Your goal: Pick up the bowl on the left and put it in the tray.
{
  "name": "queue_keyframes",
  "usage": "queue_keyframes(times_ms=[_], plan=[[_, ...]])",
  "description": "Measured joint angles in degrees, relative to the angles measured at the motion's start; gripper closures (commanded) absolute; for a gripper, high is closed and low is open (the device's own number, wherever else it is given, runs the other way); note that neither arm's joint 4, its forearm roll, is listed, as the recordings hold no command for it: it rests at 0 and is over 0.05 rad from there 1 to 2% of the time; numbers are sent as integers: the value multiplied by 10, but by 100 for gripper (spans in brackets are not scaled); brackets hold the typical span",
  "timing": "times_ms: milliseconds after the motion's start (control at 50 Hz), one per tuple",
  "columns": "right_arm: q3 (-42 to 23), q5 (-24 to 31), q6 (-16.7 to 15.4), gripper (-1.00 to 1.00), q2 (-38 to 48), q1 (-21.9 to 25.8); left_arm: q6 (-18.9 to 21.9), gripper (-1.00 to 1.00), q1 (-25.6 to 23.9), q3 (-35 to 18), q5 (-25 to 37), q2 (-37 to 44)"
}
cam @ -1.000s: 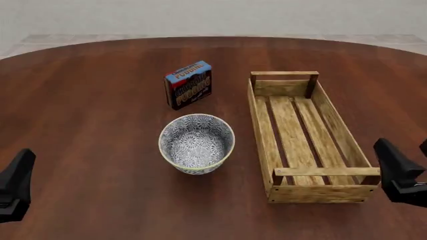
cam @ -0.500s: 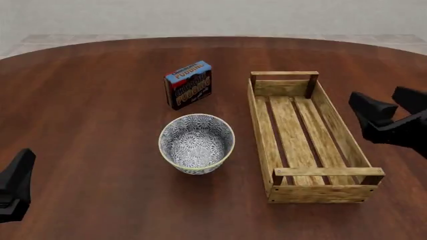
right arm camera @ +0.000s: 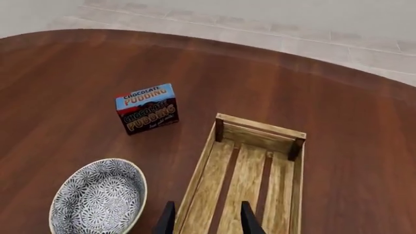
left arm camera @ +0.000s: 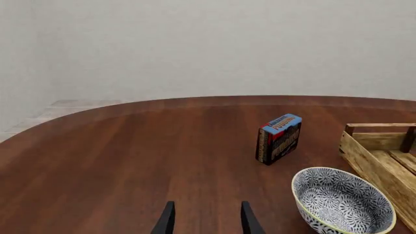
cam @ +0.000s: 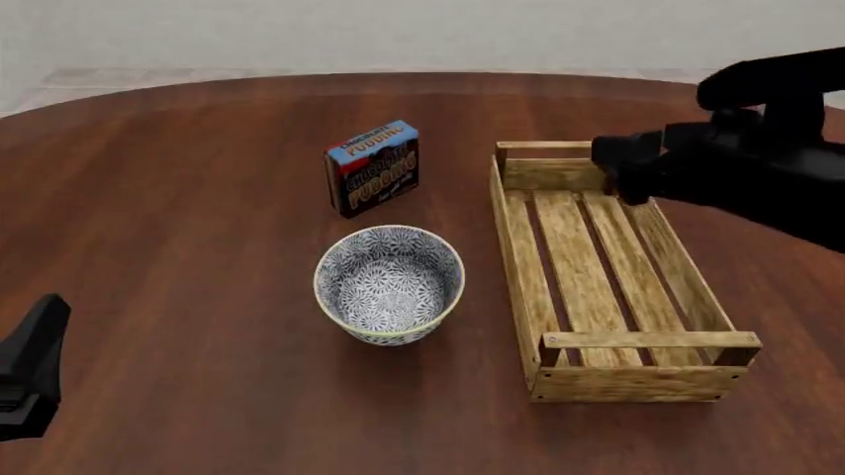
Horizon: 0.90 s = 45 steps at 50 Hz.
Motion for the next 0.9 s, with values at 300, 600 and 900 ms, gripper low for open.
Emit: queue_keyframes(times_ms=[300, 600, 900], plan=[[-70, 49, 13, -100, 67, 55, 0, -100, 0, 0, 0, 0], [-121, 75, 36, -100, 139, 106, 0, -100, 0, 0, 0, 0], [-145, 81, 71, -100, 185, 152, 0, -100, 0, 0, 0, 0]])
